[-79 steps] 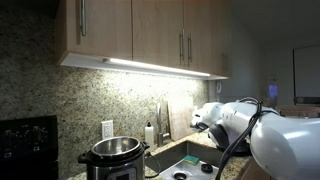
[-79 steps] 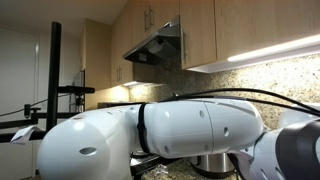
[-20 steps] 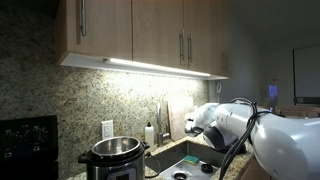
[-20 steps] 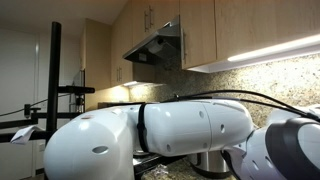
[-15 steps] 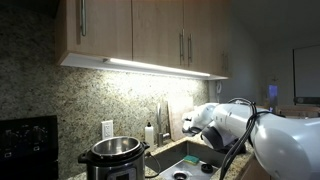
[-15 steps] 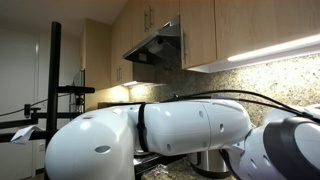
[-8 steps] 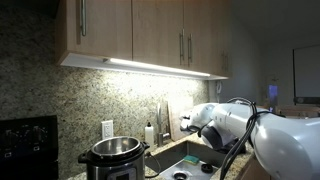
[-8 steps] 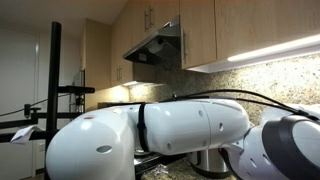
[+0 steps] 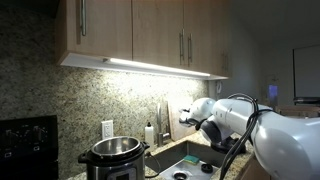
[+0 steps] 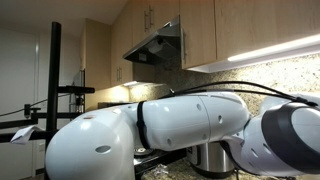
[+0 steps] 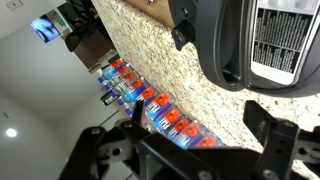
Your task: Remove the lid from the top of the electric cooker
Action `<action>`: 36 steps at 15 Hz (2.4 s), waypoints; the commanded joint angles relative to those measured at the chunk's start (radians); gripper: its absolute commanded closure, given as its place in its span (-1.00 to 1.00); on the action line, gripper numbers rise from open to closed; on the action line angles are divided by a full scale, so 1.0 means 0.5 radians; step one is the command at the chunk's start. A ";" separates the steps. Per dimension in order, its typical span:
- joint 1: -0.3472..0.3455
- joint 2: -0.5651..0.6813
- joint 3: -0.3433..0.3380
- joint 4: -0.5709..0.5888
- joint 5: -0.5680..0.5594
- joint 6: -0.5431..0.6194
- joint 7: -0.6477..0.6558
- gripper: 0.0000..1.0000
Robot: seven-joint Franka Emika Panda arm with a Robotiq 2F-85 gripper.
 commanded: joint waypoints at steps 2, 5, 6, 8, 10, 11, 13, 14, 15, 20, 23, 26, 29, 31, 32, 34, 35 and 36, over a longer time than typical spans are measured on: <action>-0.072 -0.196 0.062 -0.070 0.158 -0.186 -0.156 -1.00; -0.149 -0.272 0.076 -0.077 0.206 -0.356 -0.151 -1.00; -0.183 -0.294 0.078 -0.081 0.223 -0.420 -0.128 -1.00; -0.252 -0.325 0.087 -0.086 0.247 -0.530 -0.110 -1.00; -0.334 -0.358 0.112 -0.080 0.288 -0.612 -0.092 -1.00; -0.372 -0.377 0.129 -0.072 0.314 -0.643 -0.086 -1.00; -0.440 -0.413 0.165 -0.054 0.361 -0.665 -0.078 -1.00; -0.467 -0.433 0.185 -0.044 0.386 -0.663 -0.070 -1.00; -0.493 -0.453 0.202 -0.038 0.411 -0.656 -0.064 -1.00; -0.635 -0.584 0.314 -0.051 0.585 -0.730 0.036 -1.00; -0.765 -0.667 0.374 -0.055 0.695 -0.803 0.066 -1.00; -0.888 -0.729 0.436 -0.048 0.793 -0.804 0.103 -1.00; -0.977 -0.777 0.503 -0.043 0.877 -0.766 0.094 -1.00; -1.007 -0.794 0.543 -0.030 0.914 -0.706 0.066 -1.00; -0.971 -0.767 0.489 -0.053 0.825 -0.721 0.022 -1.00; -0.973 -0.773 0.492 -0.054 0.827 -0.717 0.022 -1.00; -0.969 -0.771 0.492 -0.055 0.827 -0.717 0.022 -1.00; -0.966 -0.769 0.492 -0.056 0.827 -0.717 0.022 -1.00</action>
